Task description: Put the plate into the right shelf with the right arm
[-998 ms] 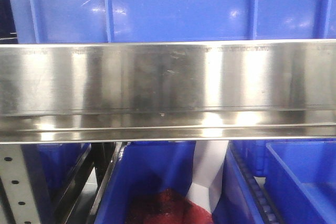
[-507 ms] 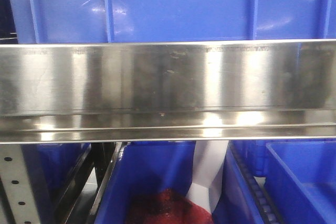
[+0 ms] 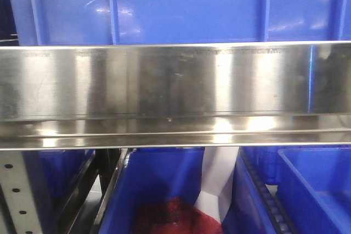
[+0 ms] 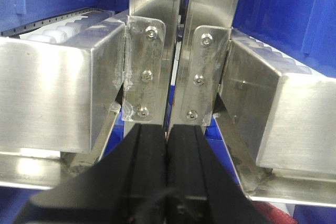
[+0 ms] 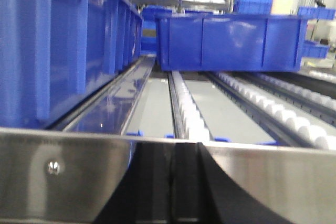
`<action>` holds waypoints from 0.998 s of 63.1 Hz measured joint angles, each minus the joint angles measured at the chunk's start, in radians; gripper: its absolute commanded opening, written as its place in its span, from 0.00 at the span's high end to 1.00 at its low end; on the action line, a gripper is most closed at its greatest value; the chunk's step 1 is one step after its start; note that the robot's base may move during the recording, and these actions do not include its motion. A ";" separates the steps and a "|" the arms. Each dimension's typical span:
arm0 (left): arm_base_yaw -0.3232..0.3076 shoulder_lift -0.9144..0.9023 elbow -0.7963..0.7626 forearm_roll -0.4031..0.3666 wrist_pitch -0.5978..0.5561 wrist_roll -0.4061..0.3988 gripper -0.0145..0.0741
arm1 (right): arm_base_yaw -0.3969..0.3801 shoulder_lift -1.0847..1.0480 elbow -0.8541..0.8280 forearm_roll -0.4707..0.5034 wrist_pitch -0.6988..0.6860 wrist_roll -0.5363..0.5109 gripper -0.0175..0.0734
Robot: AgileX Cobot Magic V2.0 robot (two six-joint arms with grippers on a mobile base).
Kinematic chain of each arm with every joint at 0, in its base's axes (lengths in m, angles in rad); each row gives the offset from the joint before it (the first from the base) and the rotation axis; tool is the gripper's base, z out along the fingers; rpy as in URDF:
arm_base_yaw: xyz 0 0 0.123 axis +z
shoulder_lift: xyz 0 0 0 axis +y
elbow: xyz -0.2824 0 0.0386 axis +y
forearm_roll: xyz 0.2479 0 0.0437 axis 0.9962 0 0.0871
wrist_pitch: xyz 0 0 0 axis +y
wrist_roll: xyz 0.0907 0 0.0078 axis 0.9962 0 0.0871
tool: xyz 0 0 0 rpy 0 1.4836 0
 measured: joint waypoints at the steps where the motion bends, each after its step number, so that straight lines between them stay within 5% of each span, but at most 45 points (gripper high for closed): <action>1: 0.000 0.000 0.000 0.000 0.000 0.000 0.89 | 0.000 0.000 0.000 0.000 0.007 0.000 0.75; 63: 0.000 0.000 0.000 0.000 0.000 0.000 0.89 | 0.000 0.000 0.000 -0.002 0.055 0.017 0.75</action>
